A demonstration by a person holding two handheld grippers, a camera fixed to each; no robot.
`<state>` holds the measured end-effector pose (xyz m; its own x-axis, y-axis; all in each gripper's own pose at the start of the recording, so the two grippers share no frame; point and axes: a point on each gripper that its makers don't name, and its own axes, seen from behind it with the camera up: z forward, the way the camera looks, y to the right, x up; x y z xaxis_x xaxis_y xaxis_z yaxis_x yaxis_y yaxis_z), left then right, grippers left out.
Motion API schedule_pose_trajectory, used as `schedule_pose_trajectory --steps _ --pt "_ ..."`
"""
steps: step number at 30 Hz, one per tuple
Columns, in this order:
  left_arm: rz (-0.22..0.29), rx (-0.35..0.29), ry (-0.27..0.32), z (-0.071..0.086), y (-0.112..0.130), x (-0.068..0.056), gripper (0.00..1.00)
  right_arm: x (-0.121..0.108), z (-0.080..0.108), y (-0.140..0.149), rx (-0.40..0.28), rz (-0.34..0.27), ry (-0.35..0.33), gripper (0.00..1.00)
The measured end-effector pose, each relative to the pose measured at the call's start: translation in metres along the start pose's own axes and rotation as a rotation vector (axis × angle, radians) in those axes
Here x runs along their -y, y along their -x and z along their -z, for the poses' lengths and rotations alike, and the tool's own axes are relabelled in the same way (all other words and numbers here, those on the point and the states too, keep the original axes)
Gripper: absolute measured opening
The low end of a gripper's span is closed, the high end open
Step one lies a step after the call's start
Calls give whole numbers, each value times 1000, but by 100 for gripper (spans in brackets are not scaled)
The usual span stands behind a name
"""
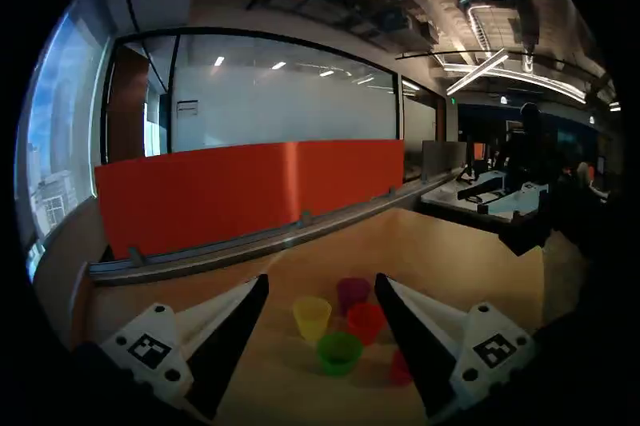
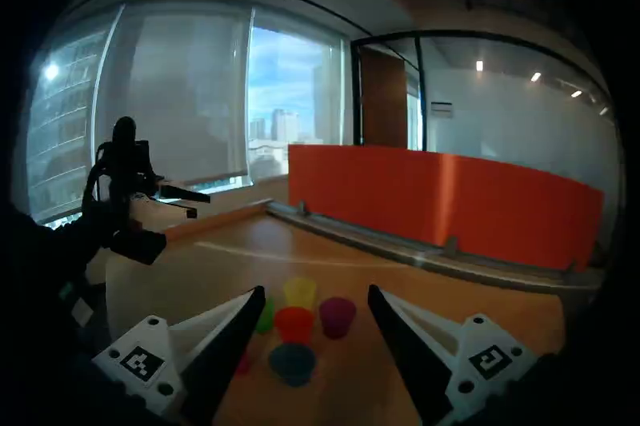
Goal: Pour water
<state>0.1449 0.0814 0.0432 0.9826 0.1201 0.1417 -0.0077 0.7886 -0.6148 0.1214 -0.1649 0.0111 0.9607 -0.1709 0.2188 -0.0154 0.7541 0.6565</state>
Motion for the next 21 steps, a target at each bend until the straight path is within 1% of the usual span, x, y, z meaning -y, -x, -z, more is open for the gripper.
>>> schedule_pose_trajectory --steps 5,8,15,21 --pt "-18 64 40 -7 21 -4 99 5 -4 15 65 13 -27 100" --pt "-26 90 53 -11 30 -5 99 5 -6 22 90 20 -30 100" --pt "-38 129 63 -21 51 -5 99 4 -15 42 124 41 -28 100" --pt "-34 172 76 -34 75 -5 99 6 -25 66 152 45 -37 100"
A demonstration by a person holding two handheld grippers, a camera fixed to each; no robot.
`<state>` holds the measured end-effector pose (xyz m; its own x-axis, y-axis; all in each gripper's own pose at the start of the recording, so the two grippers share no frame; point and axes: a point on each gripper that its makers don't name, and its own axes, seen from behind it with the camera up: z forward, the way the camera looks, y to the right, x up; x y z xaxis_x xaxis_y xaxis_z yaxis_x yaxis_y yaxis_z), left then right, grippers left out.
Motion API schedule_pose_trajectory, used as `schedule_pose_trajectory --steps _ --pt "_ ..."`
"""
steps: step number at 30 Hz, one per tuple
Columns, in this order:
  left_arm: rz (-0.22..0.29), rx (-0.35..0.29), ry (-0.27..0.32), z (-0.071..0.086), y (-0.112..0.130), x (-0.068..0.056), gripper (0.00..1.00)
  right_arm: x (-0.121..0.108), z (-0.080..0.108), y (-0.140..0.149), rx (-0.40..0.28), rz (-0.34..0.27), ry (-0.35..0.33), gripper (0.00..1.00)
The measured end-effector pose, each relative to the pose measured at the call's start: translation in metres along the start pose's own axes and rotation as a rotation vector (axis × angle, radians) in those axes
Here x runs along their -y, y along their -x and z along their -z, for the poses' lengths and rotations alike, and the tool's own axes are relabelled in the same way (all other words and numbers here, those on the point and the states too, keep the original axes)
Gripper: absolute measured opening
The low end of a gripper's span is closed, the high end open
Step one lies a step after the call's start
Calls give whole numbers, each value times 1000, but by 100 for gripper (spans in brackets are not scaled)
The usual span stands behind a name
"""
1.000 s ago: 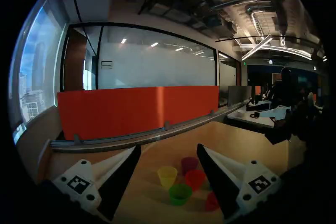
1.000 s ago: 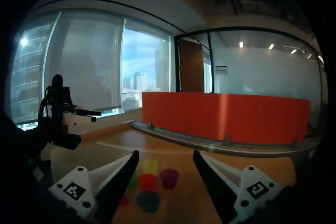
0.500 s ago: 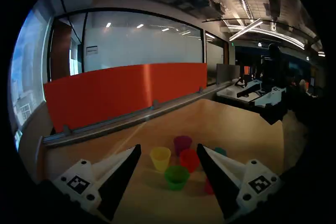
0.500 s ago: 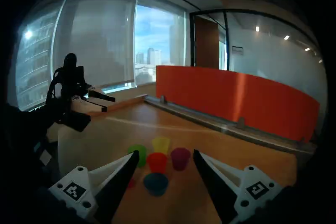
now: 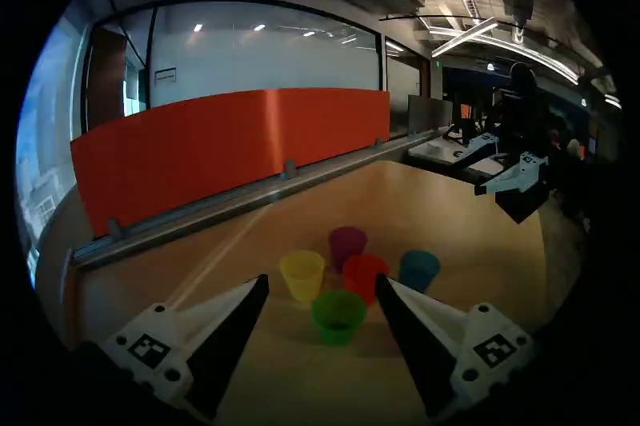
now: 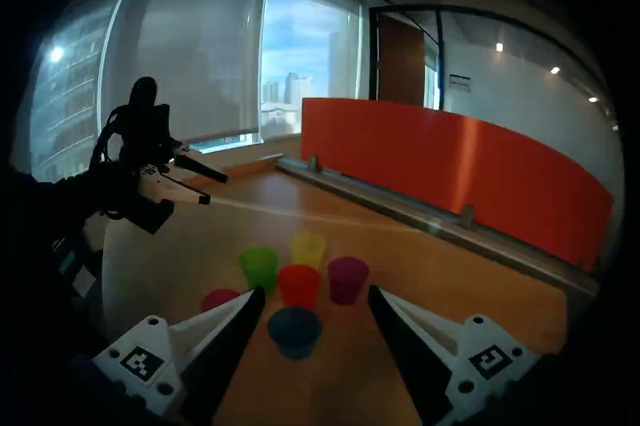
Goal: Pour water
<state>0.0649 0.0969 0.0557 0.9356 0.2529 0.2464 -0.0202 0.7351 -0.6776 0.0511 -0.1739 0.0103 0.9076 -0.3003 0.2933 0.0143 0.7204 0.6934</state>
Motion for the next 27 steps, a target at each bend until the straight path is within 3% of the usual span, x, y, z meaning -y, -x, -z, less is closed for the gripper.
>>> schedule_pose_trajectory --steps 11,27 --pt "-17 49 37 -27 35 -10 99 1 -24 44 53 -10 -9 100" --pt "-7 136 73 -49 94 -20 99 12 -52 94 111 -8 -24 100"
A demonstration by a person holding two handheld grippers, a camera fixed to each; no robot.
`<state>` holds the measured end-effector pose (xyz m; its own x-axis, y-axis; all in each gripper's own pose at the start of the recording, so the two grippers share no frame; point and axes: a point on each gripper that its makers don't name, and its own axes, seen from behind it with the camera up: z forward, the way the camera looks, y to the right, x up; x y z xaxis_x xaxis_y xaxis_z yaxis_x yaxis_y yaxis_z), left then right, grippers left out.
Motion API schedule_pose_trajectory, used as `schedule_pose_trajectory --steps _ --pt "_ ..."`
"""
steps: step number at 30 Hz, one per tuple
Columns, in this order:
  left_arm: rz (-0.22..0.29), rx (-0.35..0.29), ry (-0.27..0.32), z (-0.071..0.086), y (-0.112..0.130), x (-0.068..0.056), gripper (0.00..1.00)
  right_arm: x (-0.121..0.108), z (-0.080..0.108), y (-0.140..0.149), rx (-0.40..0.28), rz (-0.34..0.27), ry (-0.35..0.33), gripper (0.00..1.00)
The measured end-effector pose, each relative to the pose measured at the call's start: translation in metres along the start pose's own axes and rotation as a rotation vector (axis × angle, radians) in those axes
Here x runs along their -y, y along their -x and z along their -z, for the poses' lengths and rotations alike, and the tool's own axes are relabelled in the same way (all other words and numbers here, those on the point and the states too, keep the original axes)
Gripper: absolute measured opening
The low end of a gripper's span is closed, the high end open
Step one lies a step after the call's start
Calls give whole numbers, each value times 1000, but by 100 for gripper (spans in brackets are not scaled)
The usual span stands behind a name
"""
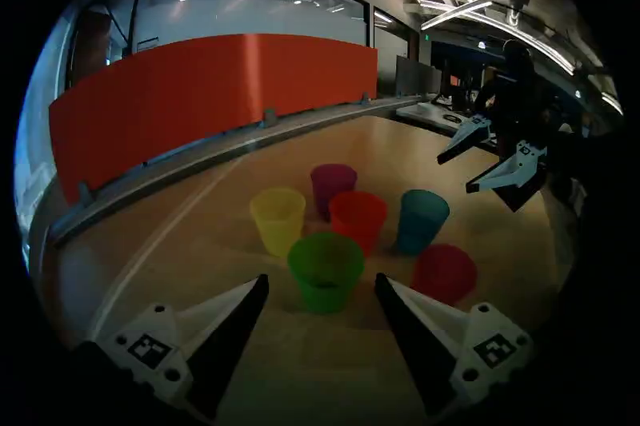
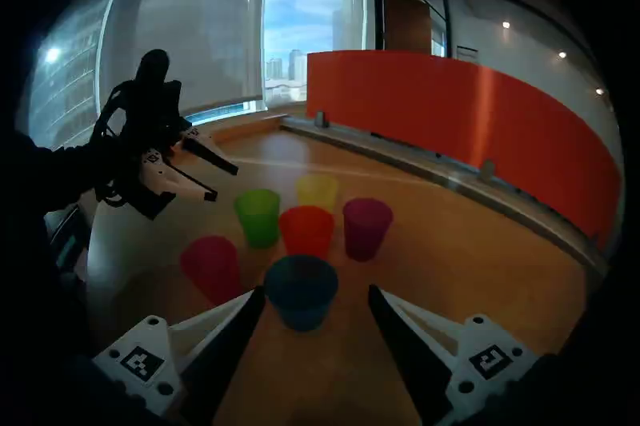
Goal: Pour water
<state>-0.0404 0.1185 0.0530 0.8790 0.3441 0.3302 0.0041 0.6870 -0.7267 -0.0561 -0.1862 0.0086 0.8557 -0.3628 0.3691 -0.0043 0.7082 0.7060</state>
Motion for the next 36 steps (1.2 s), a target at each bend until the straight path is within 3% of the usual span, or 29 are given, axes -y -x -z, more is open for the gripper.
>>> schedule_pose_trajectory --steps 15,36 --pt "-28 64 20 -22 20 -2 99 8 -23 23 35 6 -27 100" --pt "-62 107 50 -53 22 -4 99 12 -61 34 67 33 -45 100"
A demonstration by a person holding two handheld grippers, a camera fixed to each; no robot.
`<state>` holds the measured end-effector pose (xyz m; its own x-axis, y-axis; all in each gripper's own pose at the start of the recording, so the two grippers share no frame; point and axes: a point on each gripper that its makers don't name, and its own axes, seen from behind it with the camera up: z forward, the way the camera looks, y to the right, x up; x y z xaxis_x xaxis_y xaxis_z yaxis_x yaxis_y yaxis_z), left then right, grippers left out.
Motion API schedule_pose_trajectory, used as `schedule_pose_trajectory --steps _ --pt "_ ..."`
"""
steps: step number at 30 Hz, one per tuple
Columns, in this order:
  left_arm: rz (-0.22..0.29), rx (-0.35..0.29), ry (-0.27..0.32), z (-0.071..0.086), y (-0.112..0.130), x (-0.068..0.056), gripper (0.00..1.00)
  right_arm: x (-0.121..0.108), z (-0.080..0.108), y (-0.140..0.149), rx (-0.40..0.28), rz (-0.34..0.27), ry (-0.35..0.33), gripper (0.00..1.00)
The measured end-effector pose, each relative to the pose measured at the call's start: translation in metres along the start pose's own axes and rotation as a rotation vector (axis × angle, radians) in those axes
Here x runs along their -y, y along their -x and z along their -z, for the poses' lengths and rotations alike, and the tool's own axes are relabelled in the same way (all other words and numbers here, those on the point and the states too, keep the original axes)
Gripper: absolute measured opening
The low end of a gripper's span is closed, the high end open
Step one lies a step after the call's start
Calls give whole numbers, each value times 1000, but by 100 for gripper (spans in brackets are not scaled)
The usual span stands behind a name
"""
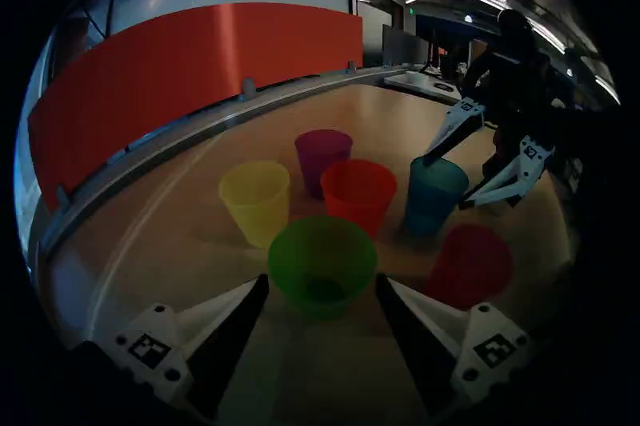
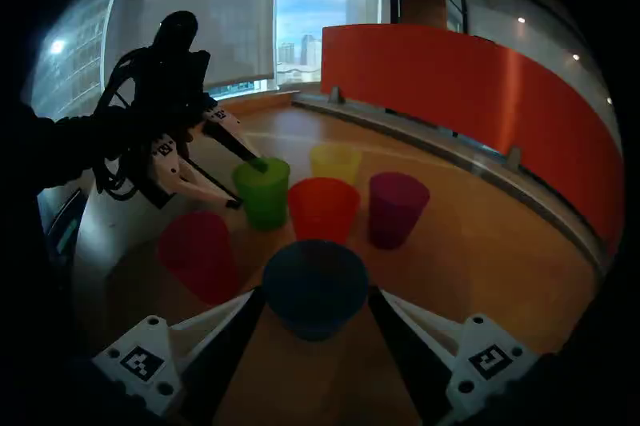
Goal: Pour water
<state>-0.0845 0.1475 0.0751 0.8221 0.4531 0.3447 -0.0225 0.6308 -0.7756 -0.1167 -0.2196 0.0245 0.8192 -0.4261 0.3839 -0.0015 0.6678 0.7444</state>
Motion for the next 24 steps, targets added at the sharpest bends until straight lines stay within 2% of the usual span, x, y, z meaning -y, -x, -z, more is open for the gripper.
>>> schedule_pose_trajectory --steps 11,24 --pt "0 10 -5 -10 -2 2 99 -1 -11 0 1 -7 -7 100" --pt "4 14 -14 -18 -5 4 98 -2 -13 2 6 -4 -15 100"
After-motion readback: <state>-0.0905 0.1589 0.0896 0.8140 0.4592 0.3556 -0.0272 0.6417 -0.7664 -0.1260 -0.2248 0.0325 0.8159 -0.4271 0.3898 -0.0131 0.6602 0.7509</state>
